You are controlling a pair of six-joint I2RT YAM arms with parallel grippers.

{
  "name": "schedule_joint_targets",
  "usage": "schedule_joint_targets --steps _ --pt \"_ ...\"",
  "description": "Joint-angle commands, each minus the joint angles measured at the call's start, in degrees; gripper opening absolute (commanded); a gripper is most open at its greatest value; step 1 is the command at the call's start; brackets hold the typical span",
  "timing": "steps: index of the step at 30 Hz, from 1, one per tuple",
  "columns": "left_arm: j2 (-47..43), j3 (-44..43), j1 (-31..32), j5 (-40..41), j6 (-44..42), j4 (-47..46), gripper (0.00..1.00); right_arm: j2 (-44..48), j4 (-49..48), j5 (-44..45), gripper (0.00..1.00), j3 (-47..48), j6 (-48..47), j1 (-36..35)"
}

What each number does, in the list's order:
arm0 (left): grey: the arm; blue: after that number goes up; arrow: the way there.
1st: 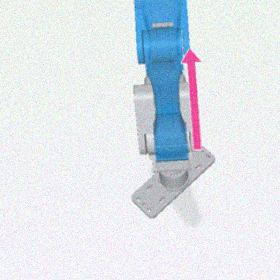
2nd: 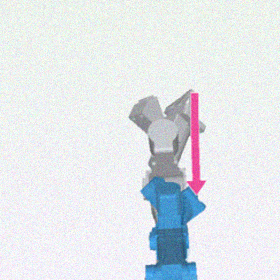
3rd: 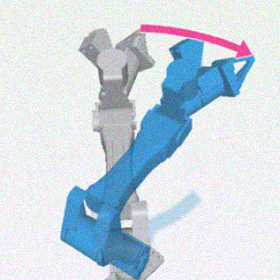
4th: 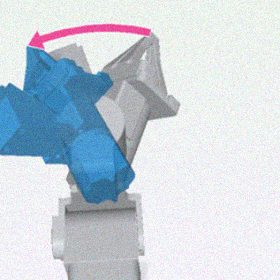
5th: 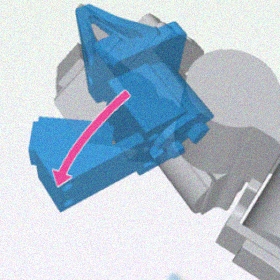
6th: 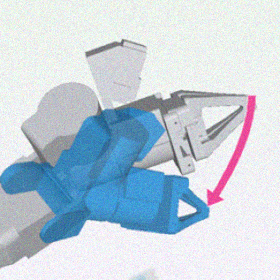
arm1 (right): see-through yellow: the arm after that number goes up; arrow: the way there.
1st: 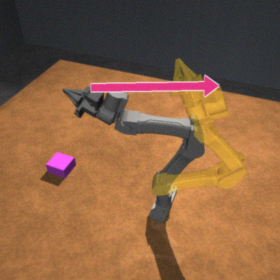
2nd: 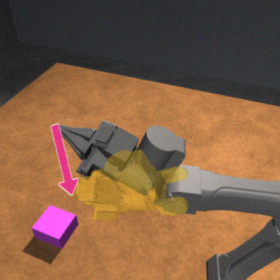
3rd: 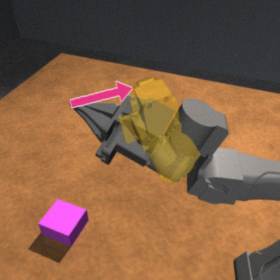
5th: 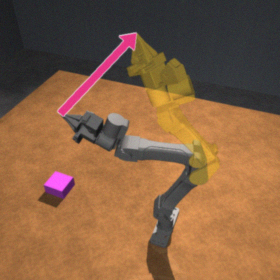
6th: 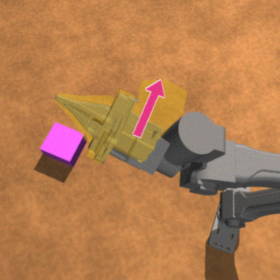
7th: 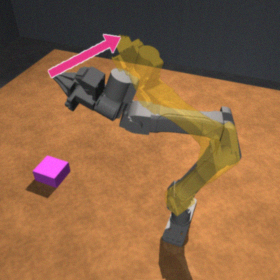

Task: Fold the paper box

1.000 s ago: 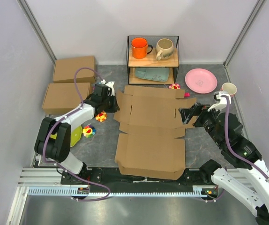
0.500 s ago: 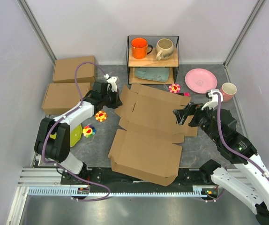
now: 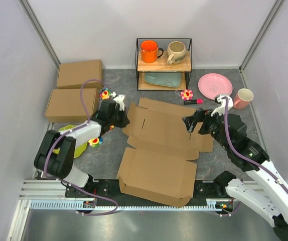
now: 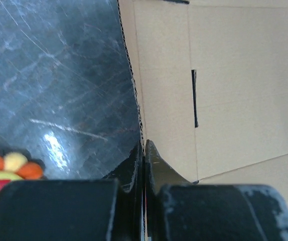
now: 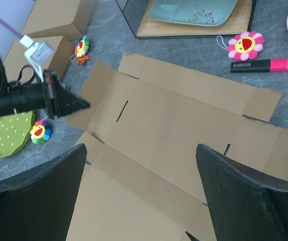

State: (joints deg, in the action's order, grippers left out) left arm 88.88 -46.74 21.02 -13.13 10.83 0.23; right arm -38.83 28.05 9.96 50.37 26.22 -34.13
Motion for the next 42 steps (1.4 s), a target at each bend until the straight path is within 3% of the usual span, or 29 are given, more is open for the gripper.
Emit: schedule_joint_targets --steps 1,4,9,15,19,23,25,31,35,38,42 --pt "-8.2 13.3 2.4 4.1 5.3 -23.7 0.02 -1.6 -4.4 0.2 0.98 -0.1 0.9 -0.1" --pt "-11.9 21.7 5.2 8.5 4.8 -38.2 0.02 -2.7 -5.5 0.9 0.98 -0.2 2.2 -0.1" --pt "-14.3 24.7 8.2 12.9 0.0 -43.8 0.02 -3.4 -7.8 2.6 0.98 -0.5 3.1 -0.1" --pt "-12.8 33.0 12.4 23.7 -1.3 -64.0 0.02 -11.5 -4.1 0.4 0.98 6.9 -2.6 -0.1" --pt "-10.6 35.7 13.6 28.4 -2.9 -70.2 0.02 -16.6 -2.1 4.5 0.98 9.3 -7.7 -0.1" --pt "-6.4 37.8 14.8 31.0 -4.7 -77.7 0.02 -18.7 -8.7 4.4 0.98 8.2 -7.0 -0.1" --pt "-3.4 39.1 15.5 30.5 -5.4 -83.0 0.02 -18.7 -14.4 -1.1 0.97 7.7 -8.0 -0.1" --pt "3.6 39.6 17.1 30.8 -8.0 -88.9 0.02 -29.9 -10.0 -7.4 0.98 20.0 -18.0 -0.1" --pt "5.4 39.4 17.7 29.9 -8.6 -90.4 0.02 -38.1 -8.3 -6.3 0.98 22.9 -24.6 -0.1" --pt "5.5 38.9 17.7 29.4 -9.7 -90.3 0.02 -41.8 -11.3 -5.0 0.98 22.0 -27.8 -0.1" --pt "5.6 38.5 17.8 28.3 -10.0 -90.3 0.02 -44.6 -22.5 -4.9 0.98 18.3 -30.4 -0.1"
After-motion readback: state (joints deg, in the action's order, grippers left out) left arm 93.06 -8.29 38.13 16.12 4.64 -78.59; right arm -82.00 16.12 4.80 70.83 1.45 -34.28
